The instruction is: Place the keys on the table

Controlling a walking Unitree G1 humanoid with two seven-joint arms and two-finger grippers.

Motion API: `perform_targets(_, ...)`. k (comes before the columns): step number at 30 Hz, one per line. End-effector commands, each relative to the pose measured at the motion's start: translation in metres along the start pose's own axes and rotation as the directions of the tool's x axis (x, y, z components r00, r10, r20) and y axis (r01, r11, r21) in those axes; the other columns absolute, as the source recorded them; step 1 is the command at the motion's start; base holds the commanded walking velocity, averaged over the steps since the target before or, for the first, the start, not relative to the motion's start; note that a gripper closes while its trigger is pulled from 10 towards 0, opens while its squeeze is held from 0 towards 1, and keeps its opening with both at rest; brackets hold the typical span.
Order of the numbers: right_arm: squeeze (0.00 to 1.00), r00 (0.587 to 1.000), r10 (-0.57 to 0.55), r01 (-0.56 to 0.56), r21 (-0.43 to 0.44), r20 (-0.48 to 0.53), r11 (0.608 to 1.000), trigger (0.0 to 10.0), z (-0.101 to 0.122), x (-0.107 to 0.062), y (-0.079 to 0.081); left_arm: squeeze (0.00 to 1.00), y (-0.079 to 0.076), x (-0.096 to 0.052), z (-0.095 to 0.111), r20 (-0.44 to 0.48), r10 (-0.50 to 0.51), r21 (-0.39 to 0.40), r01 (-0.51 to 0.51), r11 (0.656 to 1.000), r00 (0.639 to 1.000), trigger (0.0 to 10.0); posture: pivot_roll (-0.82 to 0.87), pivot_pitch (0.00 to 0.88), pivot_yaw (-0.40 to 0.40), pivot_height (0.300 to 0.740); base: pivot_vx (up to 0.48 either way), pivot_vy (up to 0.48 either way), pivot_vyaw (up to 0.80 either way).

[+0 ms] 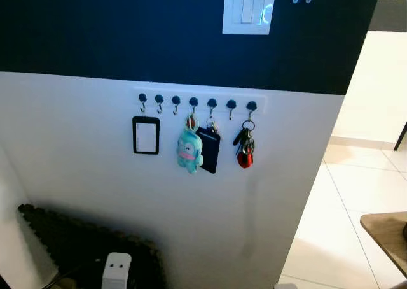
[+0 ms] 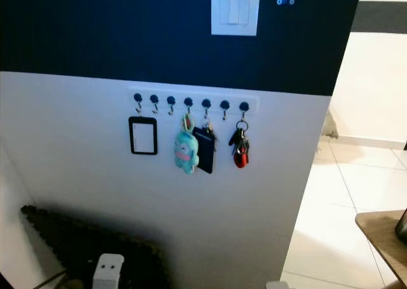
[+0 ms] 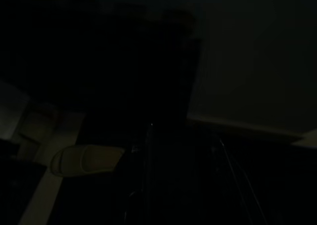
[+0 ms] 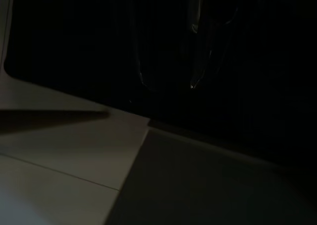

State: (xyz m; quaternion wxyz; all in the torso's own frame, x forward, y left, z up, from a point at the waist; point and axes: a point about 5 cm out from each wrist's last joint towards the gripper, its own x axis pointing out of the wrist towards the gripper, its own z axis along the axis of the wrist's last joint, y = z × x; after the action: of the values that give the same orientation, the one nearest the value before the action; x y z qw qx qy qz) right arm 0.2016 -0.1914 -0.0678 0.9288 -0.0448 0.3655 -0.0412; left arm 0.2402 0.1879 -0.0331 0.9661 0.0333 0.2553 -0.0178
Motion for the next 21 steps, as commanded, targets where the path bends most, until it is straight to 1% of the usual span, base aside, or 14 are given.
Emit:
perform_targets(1,0.00,1.000,-0.014,0.014,0.021,-0.012,1.000,10.0,-0.0050,-0.0016,-0.0016,0.00,-0.0036,-0.0018,-0.0065,-0.023,-0.016,0.018,0.016,1.000,1.000,10.0,0.01,0.006,0.014,0.740,0.000,0.000,0.00)
perform_targets(2,0.00,1.000,-0.016,0.016,0.020,-0.010,1.000,10.0,-0.0048,-0.0015,-0.0017,0.00,-0.0040,-0.0015,-0.0064,-0.022,-0.011,0.013,0.011,1.000,1.000,10.0,0.01,0.006,0.014,0.740,0.000,0.000,0.00)
perform_targets(5,0.00,1.000,-0.018,0.018,0.019,-0.008,1.000,10.0,-0.0043,-0.0013,-0.0021,0.00,-0.0065,-0.0004,-0.0033,0.000,-0.007,-0.010,0.007,1.000,1.000,10.0,0.02,0.003,0.011,0.740,0.000,0.000,-0.48)
perform_targets(9,0.00,1.000,-0.015,0.015,0.017,-0.006,1.000,10.0,-0.0031,-0.0008,-0.0016,0.00,-0.0084,0.0003,-0.0015,0.011,-0.014,-0.004,0.014,1.000,1.000,10.0,0.02,0.001,0.006,0.740,0.000,0.000,-0.59)
perform_targets(15,0.00,1.000,-0.007,0.007,0.016,0.004,1.000,10.0,0.0013,0.0008,0.0011,0.00,-0.0108,-0.0006,-0.0043,0.008,-0.035,0.016,0.035,0.999,0.999,10.0,0.02,0.000,0.006,0.740,0.000,0.000,-0.80)
perform_targets(21,0.00,1.000,-0.001,0.001,0.020,0.015,1.000,10.0,0.0030,0.0011,0.0025,0.00,-0.0094,-0.0015,-0.0064,0.006,-0.033,0.019,0.033,0.999,0.999,10.0,0.02,0.005,0.005,0.740,0.000,0.000,-0.80)
